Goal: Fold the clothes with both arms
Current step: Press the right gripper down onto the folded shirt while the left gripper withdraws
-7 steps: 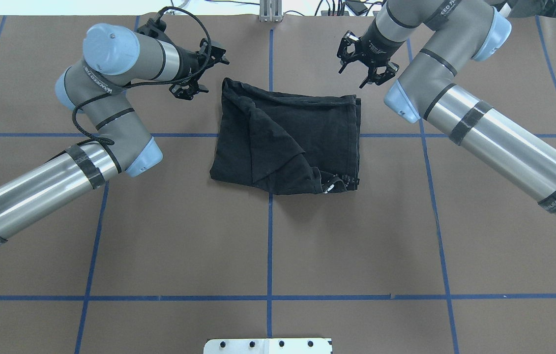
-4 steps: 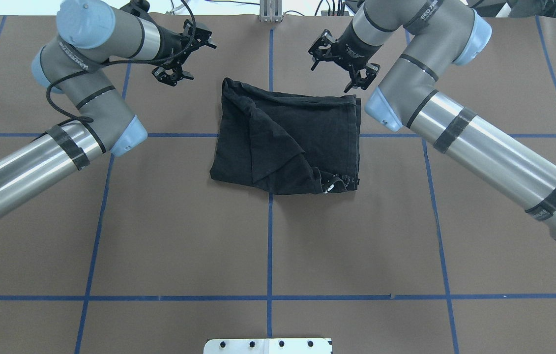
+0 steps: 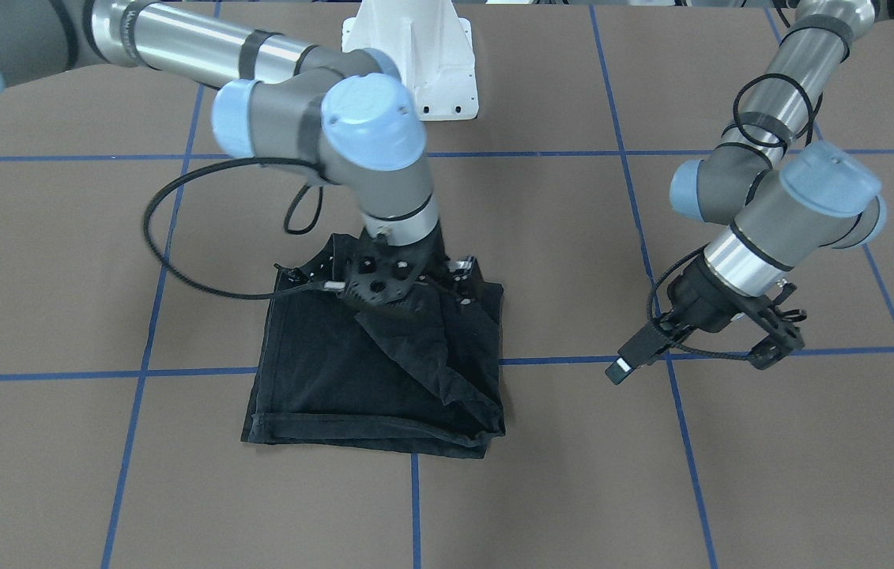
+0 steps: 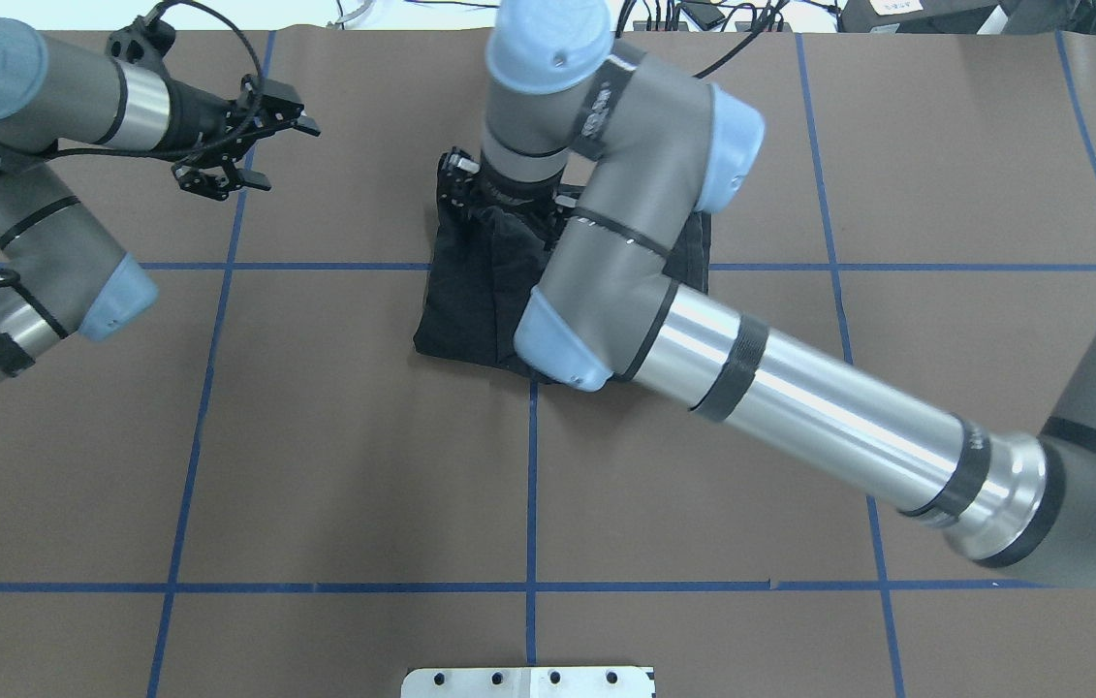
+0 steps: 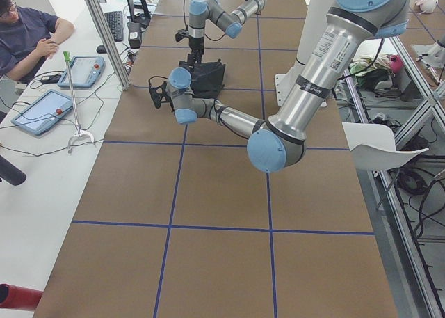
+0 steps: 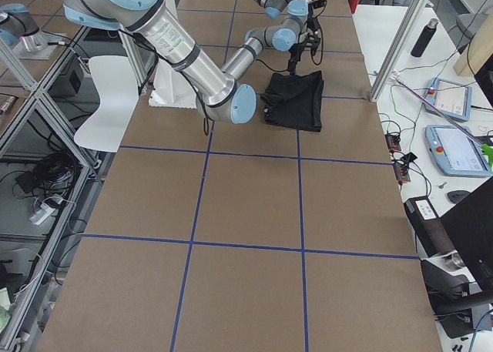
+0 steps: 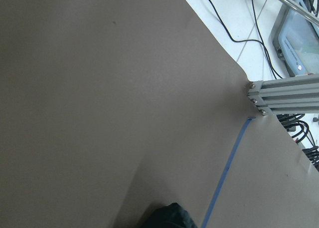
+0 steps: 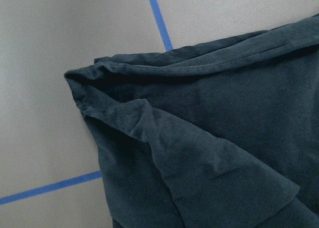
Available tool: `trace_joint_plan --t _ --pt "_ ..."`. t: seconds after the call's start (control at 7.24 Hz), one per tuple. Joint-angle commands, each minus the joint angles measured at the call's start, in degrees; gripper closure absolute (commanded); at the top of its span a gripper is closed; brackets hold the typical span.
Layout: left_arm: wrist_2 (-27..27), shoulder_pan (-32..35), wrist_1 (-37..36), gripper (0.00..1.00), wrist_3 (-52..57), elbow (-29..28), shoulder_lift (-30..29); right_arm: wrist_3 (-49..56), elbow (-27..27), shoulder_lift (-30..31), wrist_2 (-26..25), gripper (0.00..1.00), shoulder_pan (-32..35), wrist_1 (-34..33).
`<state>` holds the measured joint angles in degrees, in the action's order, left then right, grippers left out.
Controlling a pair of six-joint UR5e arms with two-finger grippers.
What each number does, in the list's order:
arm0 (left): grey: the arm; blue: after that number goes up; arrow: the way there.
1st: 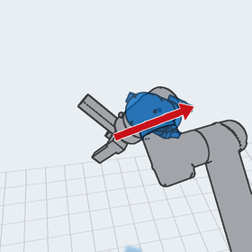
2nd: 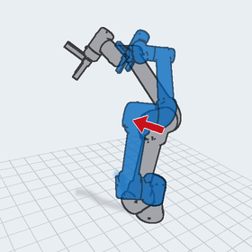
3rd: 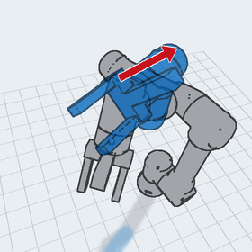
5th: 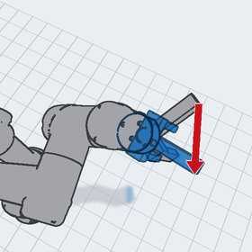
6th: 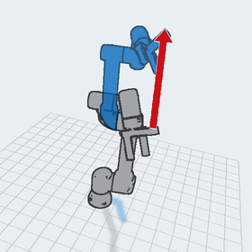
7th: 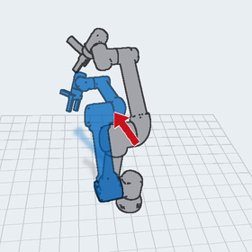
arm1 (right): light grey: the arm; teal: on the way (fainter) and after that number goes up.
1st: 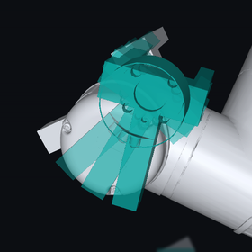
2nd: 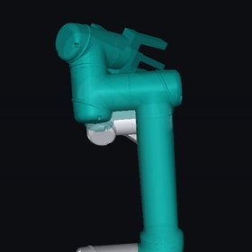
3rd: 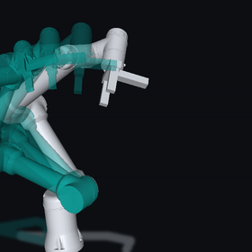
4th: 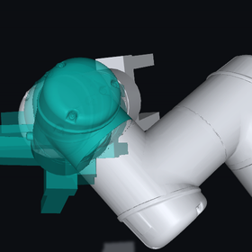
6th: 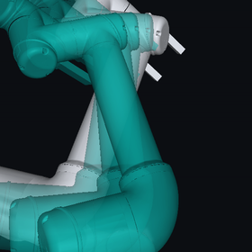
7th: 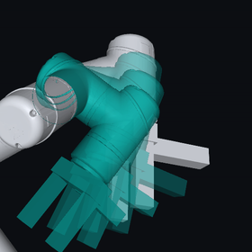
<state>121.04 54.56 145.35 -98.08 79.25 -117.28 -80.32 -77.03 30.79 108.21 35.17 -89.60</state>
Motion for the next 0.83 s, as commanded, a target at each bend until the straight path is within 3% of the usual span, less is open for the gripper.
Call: trace_joint_plan --t 0.0,0.14,0.69 --pt "1.5 1.1 0.0 0.00 1.4 3.5 4.5 11.8 0.1 -2.6 -14.0 0.09 -8.4 -6.9" --pt "1.5 1.1 0.1 0.00 1.4 3.5 5.0 19.2 0.7 -2.6 -15.0 0.12 -8.7 -7.0" --pt "1.2 0.7 0.1 0.00 1.4 3.5 5.0 28.1 1.0 -0.3 -19.7 0.18 -10.5 -10.1"
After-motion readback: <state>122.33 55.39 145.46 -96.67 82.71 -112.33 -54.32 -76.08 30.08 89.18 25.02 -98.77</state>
